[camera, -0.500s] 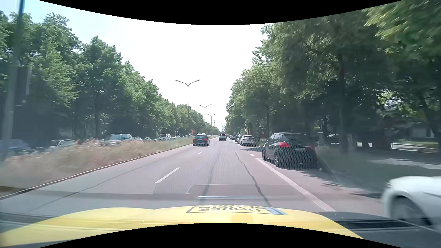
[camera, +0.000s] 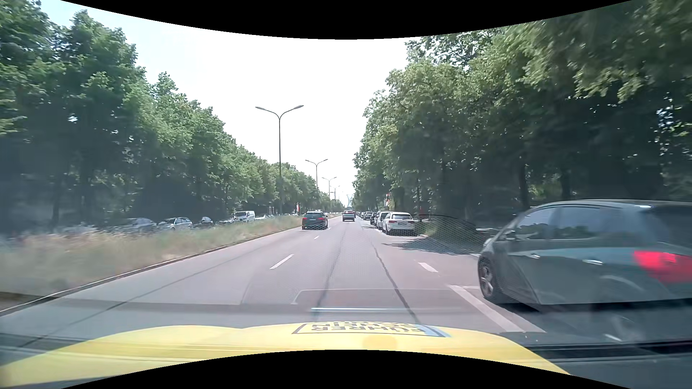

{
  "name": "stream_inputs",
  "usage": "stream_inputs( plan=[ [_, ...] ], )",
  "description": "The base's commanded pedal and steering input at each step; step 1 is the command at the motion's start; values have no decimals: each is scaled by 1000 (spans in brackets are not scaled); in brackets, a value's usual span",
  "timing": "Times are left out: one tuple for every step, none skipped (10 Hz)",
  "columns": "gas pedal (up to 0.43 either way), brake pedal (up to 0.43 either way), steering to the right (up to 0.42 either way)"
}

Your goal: Follow the waypoints while adhering to traffic rules and regulations

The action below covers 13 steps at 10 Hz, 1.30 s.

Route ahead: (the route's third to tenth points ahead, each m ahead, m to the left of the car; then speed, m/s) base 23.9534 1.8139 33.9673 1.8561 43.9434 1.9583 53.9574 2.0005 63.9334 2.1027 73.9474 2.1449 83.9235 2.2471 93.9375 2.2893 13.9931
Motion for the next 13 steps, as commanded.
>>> stream_inputs(
  plan=[
    [79,0,0],
    [79,0,0],
    [79,0,0],
    [79,0,0],
    [79,0,0],
    [79,0,0],
    [79,0,0],
    [79,0,-1],
    [79,0,-1],
    [79,0,-1],
    [79,0,-2],
    [79,0,-3],
    [67,0,-2]
  ],
)
